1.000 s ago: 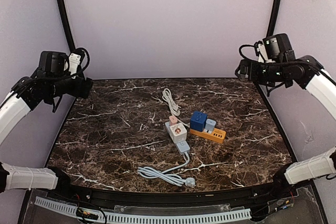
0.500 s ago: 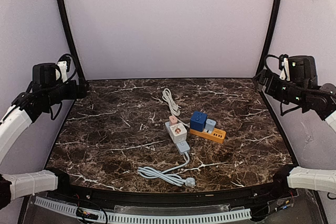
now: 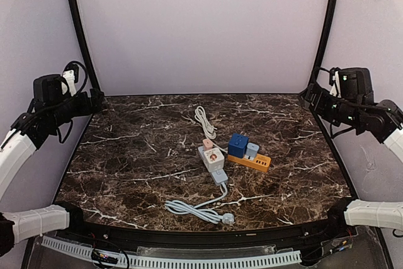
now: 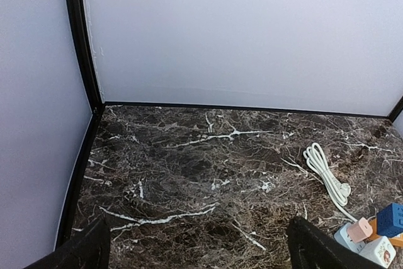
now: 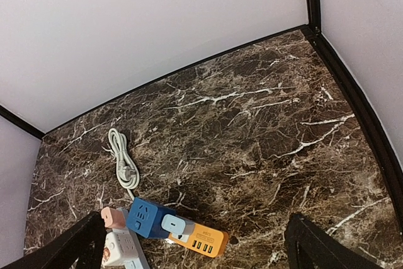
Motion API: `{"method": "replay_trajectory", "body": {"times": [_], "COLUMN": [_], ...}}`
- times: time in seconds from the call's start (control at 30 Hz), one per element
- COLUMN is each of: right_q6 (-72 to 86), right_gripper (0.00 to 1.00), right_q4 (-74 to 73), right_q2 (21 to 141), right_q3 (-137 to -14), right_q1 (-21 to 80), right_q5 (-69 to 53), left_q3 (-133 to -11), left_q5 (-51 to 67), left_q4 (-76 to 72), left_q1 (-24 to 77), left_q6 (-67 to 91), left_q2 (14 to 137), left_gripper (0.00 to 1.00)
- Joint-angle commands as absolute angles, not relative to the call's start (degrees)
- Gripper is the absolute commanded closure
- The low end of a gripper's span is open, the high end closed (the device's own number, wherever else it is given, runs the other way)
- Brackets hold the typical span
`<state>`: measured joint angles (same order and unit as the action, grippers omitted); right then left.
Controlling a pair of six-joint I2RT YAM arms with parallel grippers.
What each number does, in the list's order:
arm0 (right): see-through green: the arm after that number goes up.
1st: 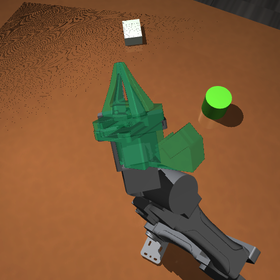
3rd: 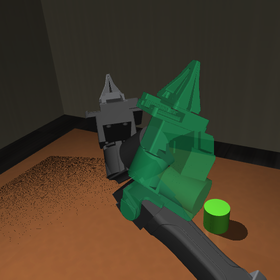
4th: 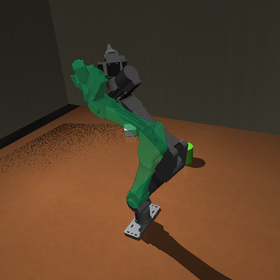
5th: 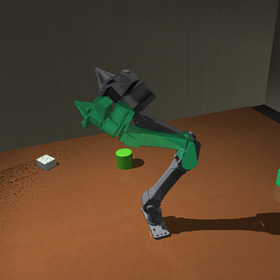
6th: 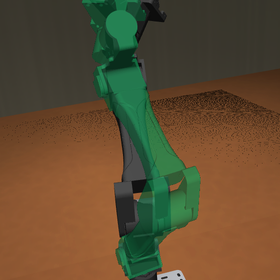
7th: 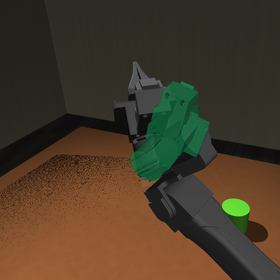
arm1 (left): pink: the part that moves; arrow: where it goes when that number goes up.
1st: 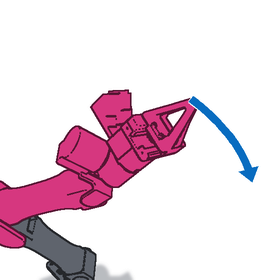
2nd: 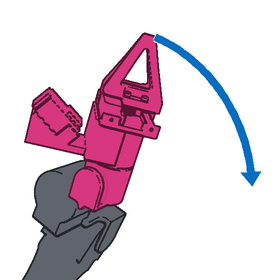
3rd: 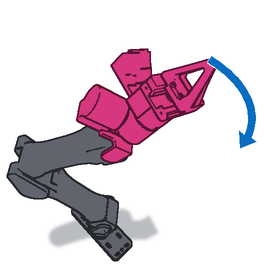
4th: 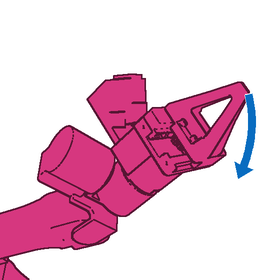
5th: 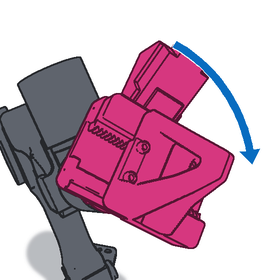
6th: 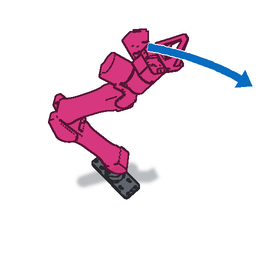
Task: Insert the plug
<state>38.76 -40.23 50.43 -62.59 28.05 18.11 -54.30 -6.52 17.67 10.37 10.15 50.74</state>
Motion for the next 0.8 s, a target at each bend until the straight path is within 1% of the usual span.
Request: {"method": "replay_trajectory", "body": {"times": [0.0,0.3,0.6,0.77], "right_q6": [39.37,37.54,35.05,32.80], "right_gripper": [0.01,0.01,0.01,0.01], "right_q4": [-37.87,-33.23,-30.57,-28.58], "right_q2": [50.64,49.04,50.73,53.44], "right_q3": [-61.78,-58.21,-58.99,-59.69], "right_q1": [27.79,27.85,27.85,27.80], "right_q5": [17.25,15.63,14.91,10.55], "left_q3": [-53.57,-55.96,-55.59,-55.19], "left_q5": [-5.83,-5.63,-5.89,-6.26], "left_q4": [18.52,20.97,21.19,20.90], "left_q1": [9.87,9.76,9.81,9.76], "left_q6": [10.62,9.35,9.60,10.04], "left_q2": [49.83,50.90,50.98,50.91], "left_gripper": [0.01,0.01,0.01,0.01]}}
